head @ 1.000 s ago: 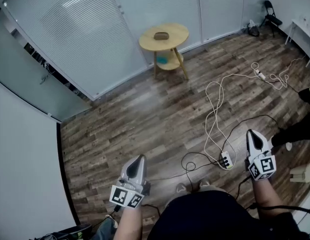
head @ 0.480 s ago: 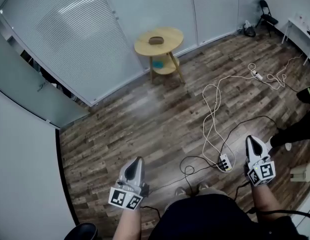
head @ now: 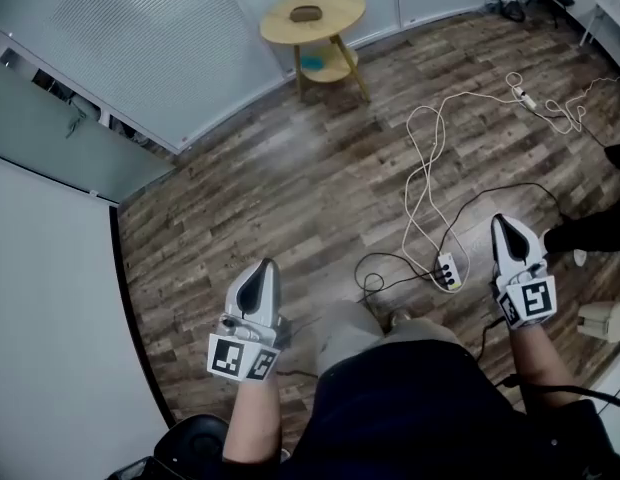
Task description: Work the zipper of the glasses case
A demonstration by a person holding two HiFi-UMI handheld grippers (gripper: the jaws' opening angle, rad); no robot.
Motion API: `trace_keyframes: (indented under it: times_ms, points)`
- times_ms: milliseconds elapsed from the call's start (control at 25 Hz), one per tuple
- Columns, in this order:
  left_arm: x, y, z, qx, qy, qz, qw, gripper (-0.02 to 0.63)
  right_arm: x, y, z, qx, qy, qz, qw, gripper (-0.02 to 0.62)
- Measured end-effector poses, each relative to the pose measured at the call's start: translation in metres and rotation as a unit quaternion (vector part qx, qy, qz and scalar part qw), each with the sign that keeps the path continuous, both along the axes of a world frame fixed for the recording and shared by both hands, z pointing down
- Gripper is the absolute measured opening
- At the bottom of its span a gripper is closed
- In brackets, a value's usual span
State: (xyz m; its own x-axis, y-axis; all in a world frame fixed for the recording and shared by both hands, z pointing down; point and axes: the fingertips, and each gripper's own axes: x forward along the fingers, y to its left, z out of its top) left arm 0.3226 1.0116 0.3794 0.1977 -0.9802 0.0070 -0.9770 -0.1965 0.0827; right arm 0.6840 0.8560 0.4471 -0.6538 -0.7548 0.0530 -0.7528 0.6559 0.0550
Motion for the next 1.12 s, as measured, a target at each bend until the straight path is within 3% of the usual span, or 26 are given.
trace_keyframes:
  times_ms: [160,360,560,760,960,1120]
  points:
    - [0.008,-0.005,0.027,-0.035,-0.006,-0.006,0.9994,0.003,0.008,-0.004,0.019,-0.019,0.001,0.007,1.000,0.009]
    - [-0.007,-0.021,0.026,-0.048,-0.027,0.004,0.9985,0.003,0.006,-0.016,0.037,-0.053,0.009,0.013,0.998,0.008]
    - [-0.042,-0.065,0.039,-0.041,0.010,-0.004,0.9991,0.003,-0.011,-0.047,0.047,-0.057,0.015,0.030,0.998,0.009]
    - [-0.076,-0.129,0.042,-0.039,0.024,0.026,0.9986,0.003,-0.055,-0.088,0.036,-0.061,0.016,0.030,0.998,0.009]
    - [-0.137,-0.195,0.043,-0.032,0.049,0.036,0.9976,0.003,-0.098,-0.148,0.025,-0.070,0.009,0.065,0.995,0.009]
    - [-0.191,-0.247,0.033,-0.022,0.043,0.052,0.9975,0.003,-0.149,-0.187,0.007,-0.062,-0.008,0.073,0.995,0.009]
